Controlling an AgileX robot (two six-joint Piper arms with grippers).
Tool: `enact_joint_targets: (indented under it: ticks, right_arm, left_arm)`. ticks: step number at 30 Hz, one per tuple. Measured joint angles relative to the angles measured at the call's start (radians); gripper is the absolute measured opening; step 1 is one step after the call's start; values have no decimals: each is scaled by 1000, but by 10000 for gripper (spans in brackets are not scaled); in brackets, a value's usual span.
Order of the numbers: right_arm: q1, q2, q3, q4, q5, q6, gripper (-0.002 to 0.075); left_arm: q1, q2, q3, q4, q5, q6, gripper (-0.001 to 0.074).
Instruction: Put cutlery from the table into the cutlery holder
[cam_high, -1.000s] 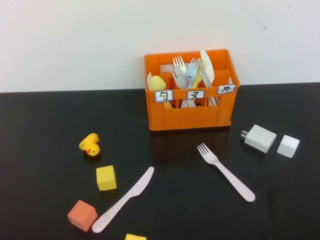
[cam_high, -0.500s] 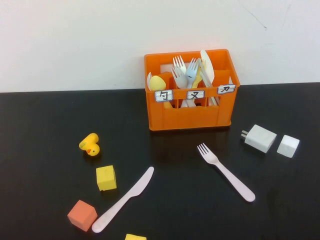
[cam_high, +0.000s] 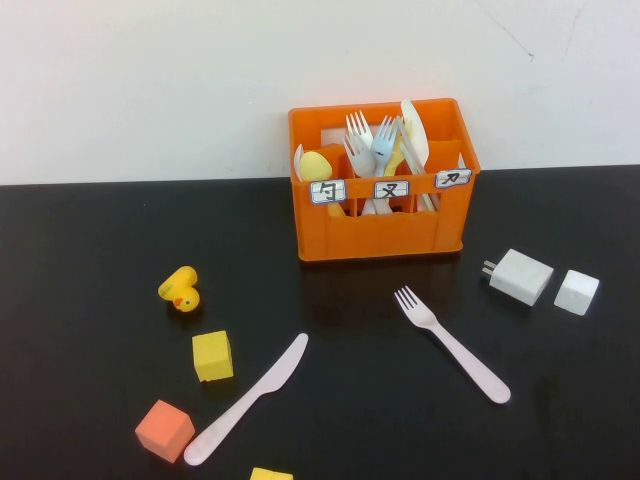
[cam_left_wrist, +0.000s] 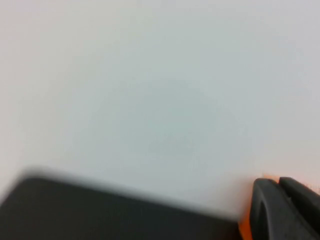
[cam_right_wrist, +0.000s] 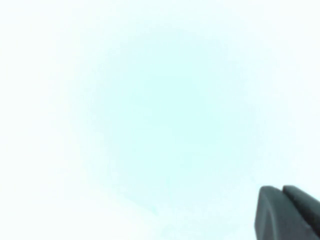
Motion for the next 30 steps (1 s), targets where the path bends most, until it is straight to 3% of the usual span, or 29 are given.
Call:
enact_joint_targets:
  ticks: [8, 14, 18, 20, 24, 30]
  right_arm:
    - [0, 3, -151, -485, 199, 287, -2]
    - [0, 180, -230, -980, 138, 678, -2]
    - [0, 374, -302, -1415, -77, 962, -2]
    - [0, 476, -330, -1553, -182, 1058, -2]
    - [0, 625, -351, -1658, -327, 1144, -2]
    - [0, 772, -355, -1657, -356, 1223, -2]
  left_arm:
    - [0, 339, -160, -190, 198, -2, -1]
    - [0, 511, -167, -362, 235, 33, -1]
    - [0, 627, -167, -565, 307, 338, -1]
    - [0, 692, -170, -692, 364, 512, -1]
    - [-2, 846, -203, -927, 507, 780, -1]
    - [-89, 994, -290, -960, 528, 847, -1]
